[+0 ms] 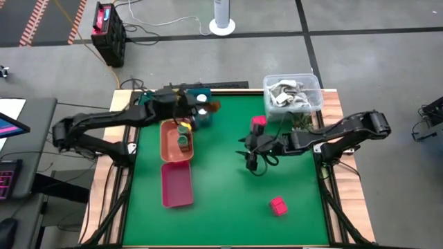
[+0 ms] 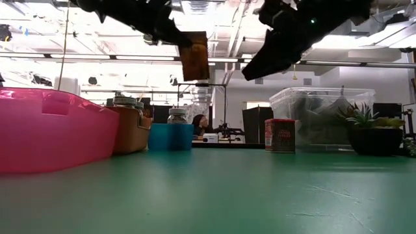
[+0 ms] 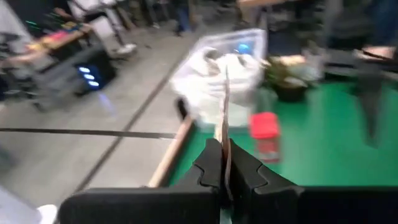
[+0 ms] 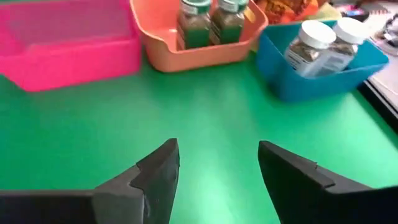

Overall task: Sort spices by type
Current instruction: Put the orange seasoning pack into the yellow bin

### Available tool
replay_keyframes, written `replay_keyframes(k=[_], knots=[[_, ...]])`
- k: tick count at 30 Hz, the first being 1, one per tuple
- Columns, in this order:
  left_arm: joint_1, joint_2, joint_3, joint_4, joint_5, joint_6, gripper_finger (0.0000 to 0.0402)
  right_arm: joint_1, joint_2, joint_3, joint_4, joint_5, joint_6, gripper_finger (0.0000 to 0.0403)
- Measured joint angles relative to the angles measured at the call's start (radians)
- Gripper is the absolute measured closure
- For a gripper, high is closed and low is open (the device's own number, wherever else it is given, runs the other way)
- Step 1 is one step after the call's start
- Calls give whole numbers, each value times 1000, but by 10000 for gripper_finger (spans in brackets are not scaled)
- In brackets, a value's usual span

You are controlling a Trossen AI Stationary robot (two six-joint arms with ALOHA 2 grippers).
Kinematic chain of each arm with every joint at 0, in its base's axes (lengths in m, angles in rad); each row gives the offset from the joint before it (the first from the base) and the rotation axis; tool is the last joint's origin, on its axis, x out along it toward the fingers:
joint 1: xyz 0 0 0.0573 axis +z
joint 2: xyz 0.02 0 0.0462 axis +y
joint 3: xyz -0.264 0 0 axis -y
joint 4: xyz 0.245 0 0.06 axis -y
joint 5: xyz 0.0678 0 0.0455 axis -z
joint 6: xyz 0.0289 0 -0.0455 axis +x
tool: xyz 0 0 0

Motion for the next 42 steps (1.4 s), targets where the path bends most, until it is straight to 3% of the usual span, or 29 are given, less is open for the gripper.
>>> replay_keyframes(k=[5, 18, 24, 42], knots=[[139, -55, 0, 3, 1, 52, 401, 22, 16, -57, 135, 0, 15, 155], [489, -51, 0, -83, 1, 80, 401, 35, 54, -175, 421, 2, 20, 155], [560, -50, -1, -173, 0, 77, 401, 42, 53, -210, 459, 2, 18, 155], [640, -51, -170, -166, -16, 79, 401, 73, 53, -209, 470, 1, 18, 155]])
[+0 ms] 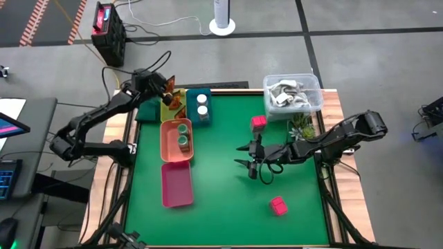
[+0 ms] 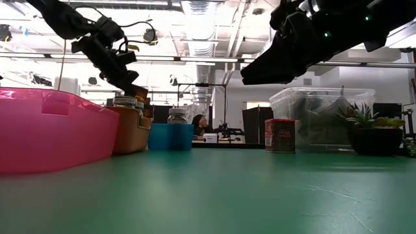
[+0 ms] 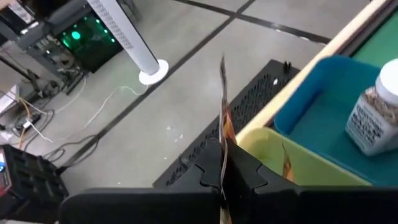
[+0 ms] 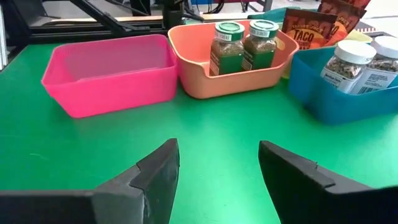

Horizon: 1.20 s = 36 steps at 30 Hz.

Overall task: Sort spices by type
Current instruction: Put the orange seasoning pack into the yellow bin

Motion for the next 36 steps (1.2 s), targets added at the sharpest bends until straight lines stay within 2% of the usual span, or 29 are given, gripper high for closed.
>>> replay_keyframes(k=[10, 31, 36], knots=[[0, 0, -110, 107, -1, -31, 401, 0, 0, 0, 5, 0, 1, 155], [-34, 0, -114, 96, 7, -96, 401, 23, 0, 0, 31, 0, 4, 155], [-34, 2, -163, 130, 8, -98, 401, 28, 0, 0, 47, 0, 1, 155]])
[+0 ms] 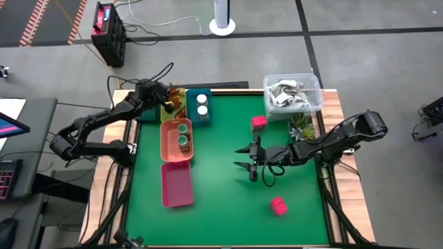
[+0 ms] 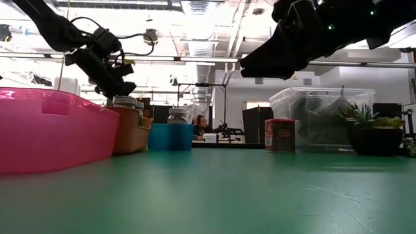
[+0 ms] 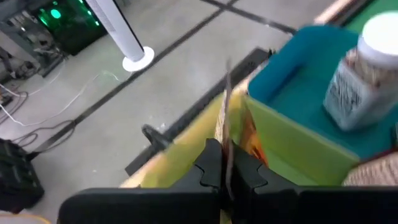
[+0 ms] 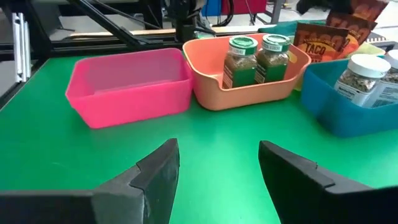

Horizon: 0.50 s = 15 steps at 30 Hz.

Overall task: Sort spices by type
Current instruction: Put the orange seasoning pack into the yellow bin

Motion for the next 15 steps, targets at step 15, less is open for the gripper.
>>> replay_keyframes(k=[15], knots=[[3, 96, -14, 76, 49, 28, 402, 0, 0, 0, 3, 0, 0, 155]])
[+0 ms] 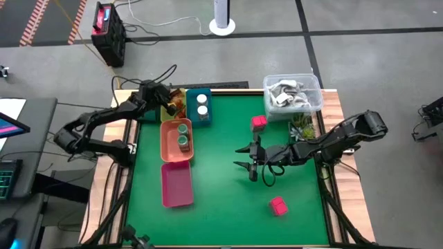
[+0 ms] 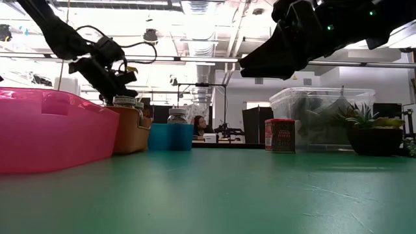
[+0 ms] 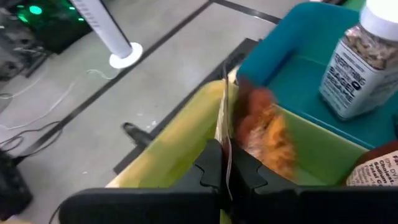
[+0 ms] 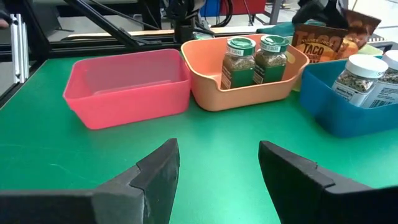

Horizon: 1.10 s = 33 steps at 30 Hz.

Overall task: Sort spices by type
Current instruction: Put the orange seasoning pack into the yellow bin

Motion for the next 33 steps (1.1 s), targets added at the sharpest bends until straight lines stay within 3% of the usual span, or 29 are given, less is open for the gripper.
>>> replay_keyframes(k=[15, 26, 33], knots=[[-4, 31, 0, 34, -16, -22, 395, 7, 0, 0, -3, -1, 7, 155], [-4, 31, 0, 27, -58, -47, 272, 7, 0, 0, -4, -1, 9, 155], [-4, 30, 20, 17, 26, -47, 255, 7, 0, 0, -4, -1, 10, 155]])
